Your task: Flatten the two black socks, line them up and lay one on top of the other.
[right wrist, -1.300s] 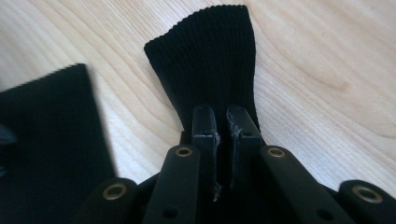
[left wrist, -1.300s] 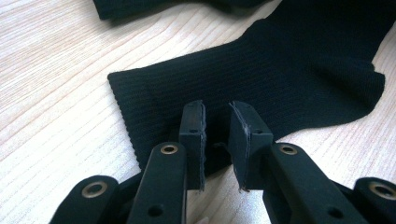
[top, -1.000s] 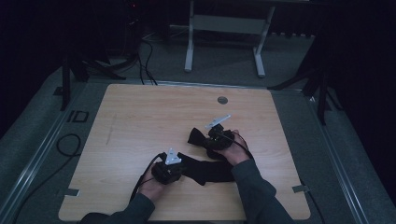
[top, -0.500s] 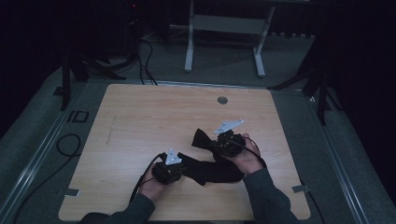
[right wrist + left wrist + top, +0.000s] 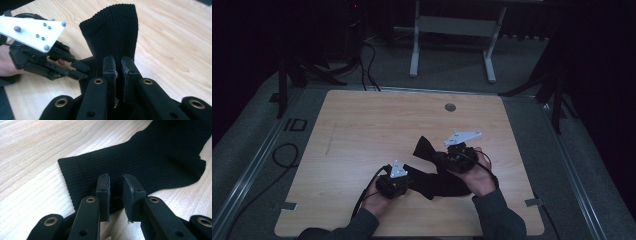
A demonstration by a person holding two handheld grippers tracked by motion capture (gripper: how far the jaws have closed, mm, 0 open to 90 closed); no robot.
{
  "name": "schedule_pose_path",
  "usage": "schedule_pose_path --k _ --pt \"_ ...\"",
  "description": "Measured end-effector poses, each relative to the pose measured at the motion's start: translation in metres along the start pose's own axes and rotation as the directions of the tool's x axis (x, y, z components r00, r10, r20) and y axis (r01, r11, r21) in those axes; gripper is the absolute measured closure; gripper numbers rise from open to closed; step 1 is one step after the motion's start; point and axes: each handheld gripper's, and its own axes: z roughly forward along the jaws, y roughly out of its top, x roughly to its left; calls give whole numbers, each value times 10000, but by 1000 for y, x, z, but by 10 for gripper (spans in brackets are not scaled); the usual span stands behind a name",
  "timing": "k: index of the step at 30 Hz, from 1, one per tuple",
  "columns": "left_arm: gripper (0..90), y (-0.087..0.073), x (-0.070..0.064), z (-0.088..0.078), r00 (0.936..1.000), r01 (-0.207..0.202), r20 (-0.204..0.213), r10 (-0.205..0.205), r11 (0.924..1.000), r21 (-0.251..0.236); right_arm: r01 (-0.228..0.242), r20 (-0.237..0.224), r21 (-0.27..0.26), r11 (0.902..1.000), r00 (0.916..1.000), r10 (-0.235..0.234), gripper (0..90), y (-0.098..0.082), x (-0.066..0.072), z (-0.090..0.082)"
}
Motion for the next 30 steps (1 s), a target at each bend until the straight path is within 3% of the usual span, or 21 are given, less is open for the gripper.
schedule_pose_path --k 5,7,11,15,19,30 --pt "760 -1 0 0 9997 204 154 -203 9998 -75 -81 -47 708 9975 10000 84 833 -8 14 21" --pt "751 -2 1 -1 9979 464 457 -456 9988 -164 -212 43 952 9952 9998 209 833 -13 15 33" --pt "738 -1 7 -12 9955 732 643 -694 9956 -582 -410 101 1268 9911 9991 400 833 -20 16 51" --pt "751 -2 20 -27 9958 910 93 -906 9928 -774 -383 -82 1473 9883 9992 399 833 -22 20 61" --pt "798 -6 31 -34 9899 1335 -387 -1364 9886 -697 -399 -193 1680 9850 9989 437 833 -24 25 68" --pt "844 -4 32 -42 9889 1253 -667 -1328 9864 -1060 -338 -325 2107 9770 9986 416 832 -31 35 82"
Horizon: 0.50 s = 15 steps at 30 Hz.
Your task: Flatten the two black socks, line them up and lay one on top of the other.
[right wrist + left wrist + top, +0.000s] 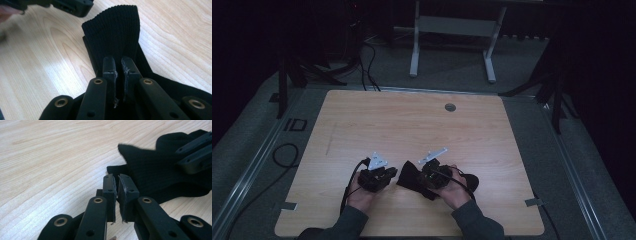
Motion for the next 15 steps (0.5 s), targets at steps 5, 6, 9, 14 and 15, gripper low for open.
schedule_pose_path --k 5,6,9,14,15 --pt "844 0 -2 0 9998 -115 129 116 9999 -52 46 -15 103 9999 10000 -46 831 -1 2 4" --pt "844 0 -3 1 9997 -167 154 168 9998 -69 43 -30 122 9999 10000 -43 831 -1 3 5" --pt "844 0 -5 2 9993 -258 254 260 9996 -76 40 -3 195 9998 10000 -40 831 -1 5 8" --pt "845 0 -11 9 9976 -559 424 552 9983 158 8 95 262 9997 10000 -11 831 -1 8 11" --pt "844 0 -12 11 9974 -583 434 574 9981 193 31 122 261 9997 9999 -34 831 -1 8 12"
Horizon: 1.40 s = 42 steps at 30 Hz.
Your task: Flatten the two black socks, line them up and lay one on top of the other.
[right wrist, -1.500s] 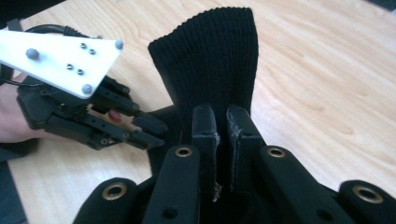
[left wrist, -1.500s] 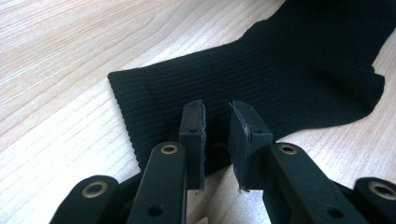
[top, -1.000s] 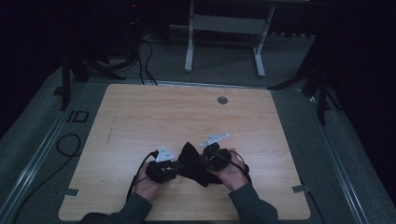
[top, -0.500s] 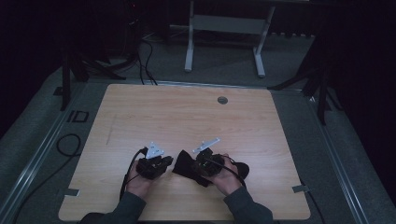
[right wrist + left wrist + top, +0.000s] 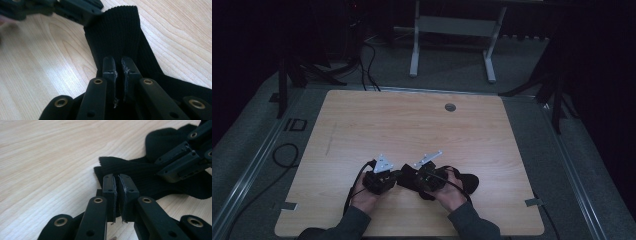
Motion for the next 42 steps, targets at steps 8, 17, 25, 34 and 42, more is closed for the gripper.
schedule_pose_path --k 8,17,25,34,42 --pt "841 0 -2 8 9998 -175 -81 176 9996 202 -93 54 -73 9999 9999 94 831 -2 1 1" --pt "839 -1 -4 12 9993 -374 -64 377 9981 483 -123 7 1 9999 9999 123 831 -3 1 3" --pt "839 -1 -7 16 9984 -526 -162 539 9961 702 -108 -109 0 9999 9999 108 773 -4 1 5" --pt "841 -1 -6 16 9986 -494 -150 507 9962 722 -148 -351 -906 9958 9993 117 643 0 0 -17" --pt "841 -2 -7 16 9988 -451 -147 462 9965 711 -533 152 -1546 9865 9983 563 626 -2 -20 -45"
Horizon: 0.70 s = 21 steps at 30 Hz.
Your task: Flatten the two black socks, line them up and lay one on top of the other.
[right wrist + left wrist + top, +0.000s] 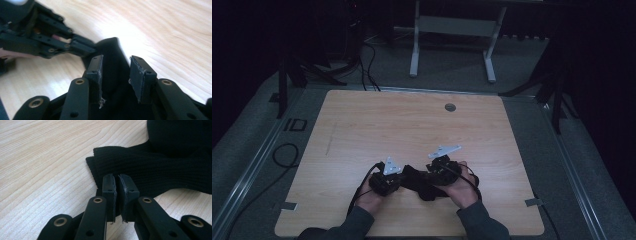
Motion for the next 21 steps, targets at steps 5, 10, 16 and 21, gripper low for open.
schedule_pose_path --k 5,10,16,21 --pt "841 0 0 0 10000 7 -18 -7 10000 -18 -551 414 -145 9984 9976 557 632 -7 -18 -12" --pt "841 0 0 0 10000 14 -33 -14 10000 -20 -1201 854 -165 9926 9890 1211 637 -18 -39 -20" --pt "840 0 -1 0 10000 7 -53 -7 10000 -3 -2158 1280 131 9763 9688 2125 667 -37 -65 -13" --pt "840 0 -1 0 10000 5 -57 -5 10000 5 -2642 1800 528 9630 9511 2511 684 -49 -78 -2"
